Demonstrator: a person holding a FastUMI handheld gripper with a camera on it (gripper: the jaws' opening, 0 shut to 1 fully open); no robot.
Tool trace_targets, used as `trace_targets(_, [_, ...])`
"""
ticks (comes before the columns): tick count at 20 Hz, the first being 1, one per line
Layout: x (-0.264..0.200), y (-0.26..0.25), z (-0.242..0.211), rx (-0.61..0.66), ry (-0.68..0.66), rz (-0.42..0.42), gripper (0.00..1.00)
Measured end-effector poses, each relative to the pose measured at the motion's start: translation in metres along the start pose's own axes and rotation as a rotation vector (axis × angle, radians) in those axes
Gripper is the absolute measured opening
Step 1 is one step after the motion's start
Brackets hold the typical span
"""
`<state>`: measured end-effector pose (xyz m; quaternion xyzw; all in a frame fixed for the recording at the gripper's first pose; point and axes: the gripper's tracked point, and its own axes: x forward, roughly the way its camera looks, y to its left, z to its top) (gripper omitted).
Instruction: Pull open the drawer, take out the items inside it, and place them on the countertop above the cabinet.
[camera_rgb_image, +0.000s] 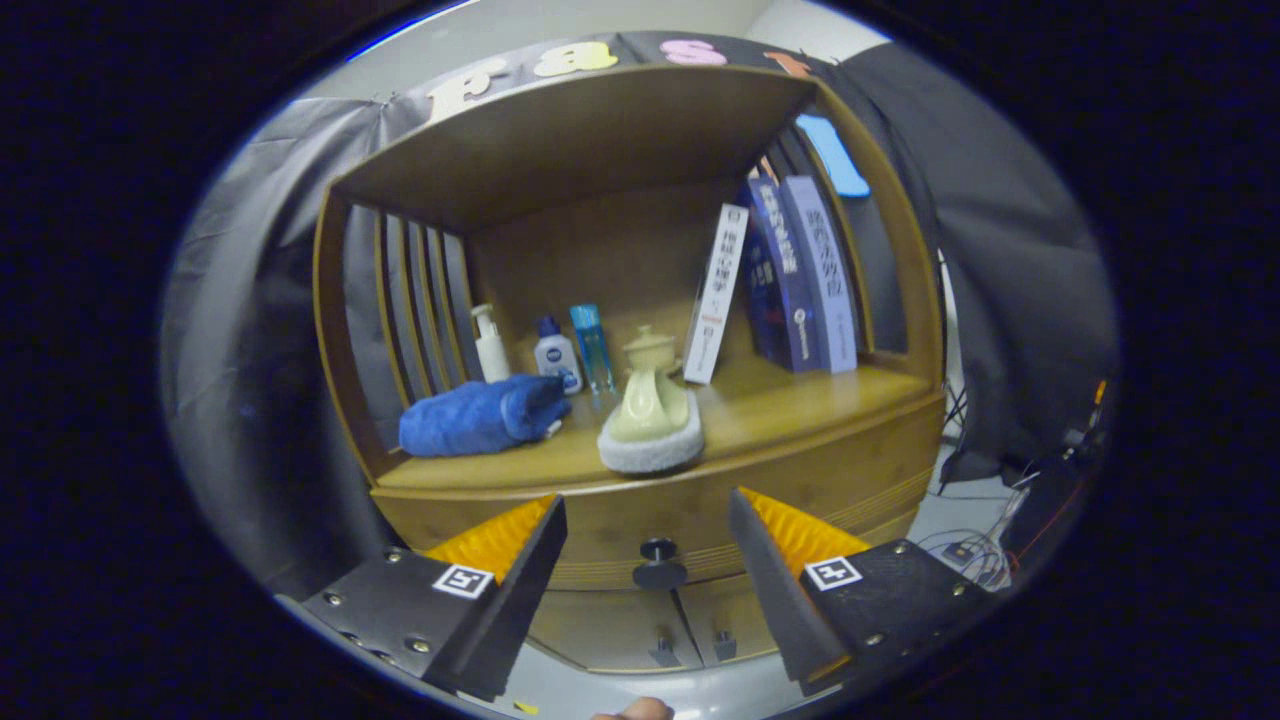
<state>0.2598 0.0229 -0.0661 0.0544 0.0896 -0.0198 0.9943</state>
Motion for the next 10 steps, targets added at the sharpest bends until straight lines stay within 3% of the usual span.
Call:
trace_targets(5, [-0.050, -0.013, 0.058, -0.026, -0.106, -0.061, 0.97])
trace_targets(10, [-0.082, -0.028, 0.084, -0.097, -0.132, -0.109, 0.97])
